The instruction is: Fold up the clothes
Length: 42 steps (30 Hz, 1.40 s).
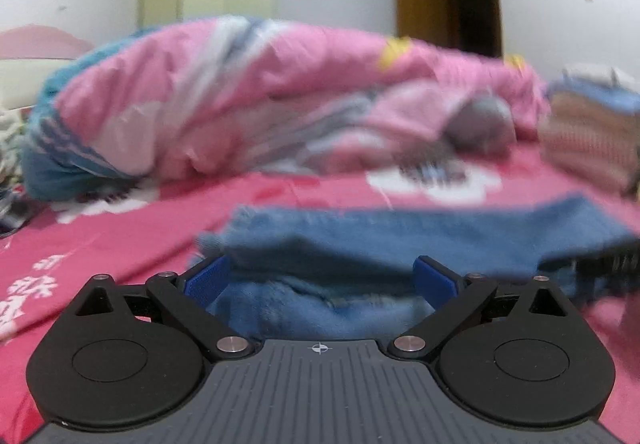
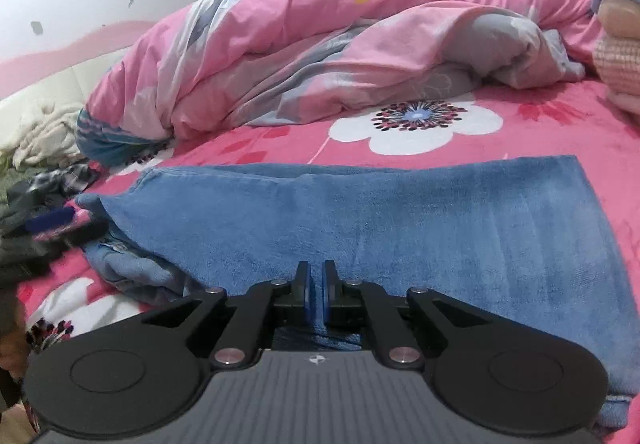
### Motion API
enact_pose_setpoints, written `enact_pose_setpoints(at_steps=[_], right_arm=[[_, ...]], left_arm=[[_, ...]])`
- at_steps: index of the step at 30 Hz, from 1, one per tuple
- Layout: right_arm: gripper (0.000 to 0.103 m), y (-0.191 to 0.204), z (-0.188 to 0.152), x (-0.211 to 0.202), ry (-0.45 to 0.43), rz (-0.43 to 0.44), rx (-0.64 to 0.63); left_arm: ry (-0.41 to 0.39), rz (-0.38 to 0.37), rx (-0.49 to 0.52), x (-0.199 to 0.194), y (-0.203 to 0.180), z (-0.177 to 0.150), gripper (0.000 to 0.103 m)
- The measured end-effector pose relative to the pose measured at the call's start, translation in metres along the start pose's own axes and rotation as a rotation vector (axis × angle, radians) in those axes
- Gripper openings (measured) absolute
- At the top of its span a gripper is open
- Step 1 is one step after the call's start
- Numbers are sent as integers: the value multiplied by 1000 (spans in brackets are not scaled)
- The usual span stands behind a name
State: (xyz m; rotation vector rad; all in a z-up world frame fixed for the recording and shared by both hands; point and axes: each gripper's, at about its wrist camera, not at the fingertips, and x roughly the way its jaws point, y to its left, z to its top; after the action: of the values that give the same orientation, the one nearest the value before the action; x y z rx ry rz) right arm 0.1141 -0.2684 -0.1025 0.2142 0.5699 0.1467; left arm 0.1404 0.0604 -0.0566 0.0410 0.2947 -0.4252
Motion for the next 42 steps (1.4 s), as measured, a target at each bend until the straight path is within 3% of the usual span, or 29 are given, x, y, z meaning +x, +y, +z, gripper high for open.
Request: enact_pose_setpoints(at_steps=[3,5,7,9,10,14,18,19,21,23,26,28,31,38,41,42], right_arm=[[5,0,1,5,-4,-8,-5],[5,0,0,8,-5,-7,-2],[5,-1,0,9,-5,-1,6],[4,-3,0,8,-5,10,19],[4,-8,2,5,-4,25,41],[6,-43,14,-22,-37,46,194],[9,-81,30,-77,-101,91,267],[10,-84,35,-91,-98,79,228],[20,-84,44,-110,-74,66,104],[31,-74,48,-120,-20,57,-97],[36,-49,38,-119,34,41,-393],[36,-36,28,-111,59,45,-529],[36,-23,19,-95,86,69,-633],[34,-2,5,-62,155,94,-838],[28,1,3,-58,180,98,-898],[22,1,2,-58,178,92,-914]], left_arm=[[-99,-59,-54,-6,-4,14,98],[-84,-105,-61,8,-17,22,98],[7,-146,-61,33,-29,20,98],[180,-82,-23,64,-35,6,94],[225,-56,-5,72,-35,0,92],[181,-65,-29,60,-28,1,91],[58,-39,109,34,-41,0,98],[27,-61,141,28,-46,0,98],[0,-175,196,23,-60,3,100],[5,-302,281,21,-82,2,100],[16,-382,432,20,-120,-7,100],[38,-405,504,27,-140,-15,99],[74,-410,549,38,-152,-23,98],[97,-414,506,42,-144,-24,97],[101,-416,505,42,-144,-25,97],[102,-417,506,41,-145,-25,97]])
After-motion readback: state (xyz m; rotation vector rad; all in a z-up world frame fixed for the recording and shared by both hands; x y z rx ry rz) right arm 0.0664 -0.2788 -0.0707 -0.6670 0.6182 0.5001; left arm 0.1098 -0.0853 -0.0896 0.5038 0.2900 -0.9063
